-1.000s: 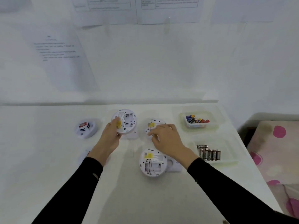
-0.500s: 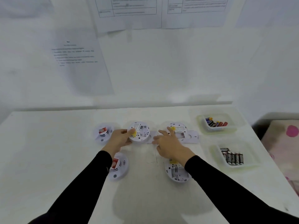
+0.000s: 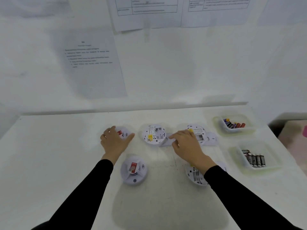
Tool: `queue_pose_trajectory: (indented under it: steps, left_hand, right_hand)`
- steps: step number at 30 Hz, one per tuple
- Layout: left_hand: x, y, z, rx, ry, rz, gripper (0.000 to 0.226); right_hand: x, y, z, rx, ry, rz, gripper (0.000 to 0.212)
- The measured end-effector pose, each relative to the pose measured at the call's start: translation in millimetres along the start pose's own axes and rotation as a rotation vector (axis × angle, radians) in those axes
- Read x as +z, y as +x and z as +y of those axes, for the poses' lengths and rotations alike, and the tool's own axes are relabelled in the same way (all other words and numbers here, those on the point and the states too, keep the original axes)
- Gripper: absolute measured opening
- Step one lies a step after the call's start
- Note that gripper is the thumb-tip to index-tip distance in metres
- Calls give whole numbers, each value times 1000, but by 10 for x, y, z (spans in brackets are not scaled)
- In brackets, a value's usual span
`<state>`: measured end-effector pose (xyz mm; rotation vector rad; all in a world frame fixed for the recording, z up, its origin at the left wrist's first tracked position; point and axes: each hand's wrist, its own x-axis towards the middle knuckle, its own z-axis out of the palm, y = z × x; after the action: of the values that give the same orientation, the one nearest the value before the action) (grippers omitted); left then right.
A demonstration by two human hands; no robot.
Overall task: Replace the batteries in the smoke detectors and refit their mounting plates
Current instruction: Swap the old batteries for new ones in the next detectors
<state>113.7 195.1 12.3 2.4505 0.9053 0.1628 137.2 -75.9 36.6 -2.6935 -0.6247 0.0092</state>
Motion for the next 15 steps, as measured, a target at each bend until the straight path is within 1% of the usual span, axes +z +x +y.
queue_pose_trajectory:
  steps: [1,2,4,5,6,7,8,9,10,11,12,13,15]
  left_hand:
    - [15,17,-62,-31,20,-44,105]
    - [32,31,-100,-31,36,-60,109]
    - [2,41,-93,16,-2,-44,106]
    - [-48,14,-50,47,-94,-20,99]
    - [-107,-23,15,63,-275,-13,87]
    - [-190,-80,95,45,-535,-64,74]
    - [-279,-146,189,10,-845,-179,66]
    - [-378,-248,290,-27,-1141,-348,67]
    - [-464,-375,377,-65,-1380,-534,73]
    - [-523,-502,453,-95,-1560,-675,74]
    - [-561,-641,541,-110,-1676,-774,70]
    - [-564,-770,621,-115,-1735,-838,66]
    - [-497,-1006,781,-89,-1784,-905,62]
  right_hand:
    - [24,-15,-36,3,43,77,30]
    - [51,-30,-73,-5,76,139,29]
    - [86,-68,-164,-42,138,203,30]
    - [101,-86,-204,-70,169,217,31]
    - [109,-102,-244,-93,213,227,31]
    - [96,-113,-295,-105,281,236,31]
    - [57,-126,-356,-109,370,246,30]
    - [0,-142,-419,-111,469,258,29]
    - [-73,-159,-484,-118,558,274,28]
    - [-159,-184,-547,-136,622,292,27]
    - [-246,-212,-598,-155,658,306,31]
    - [-333,-243,-632,-174,672,314,38]
    - [-468,-307,-630,-205,638,320,54]
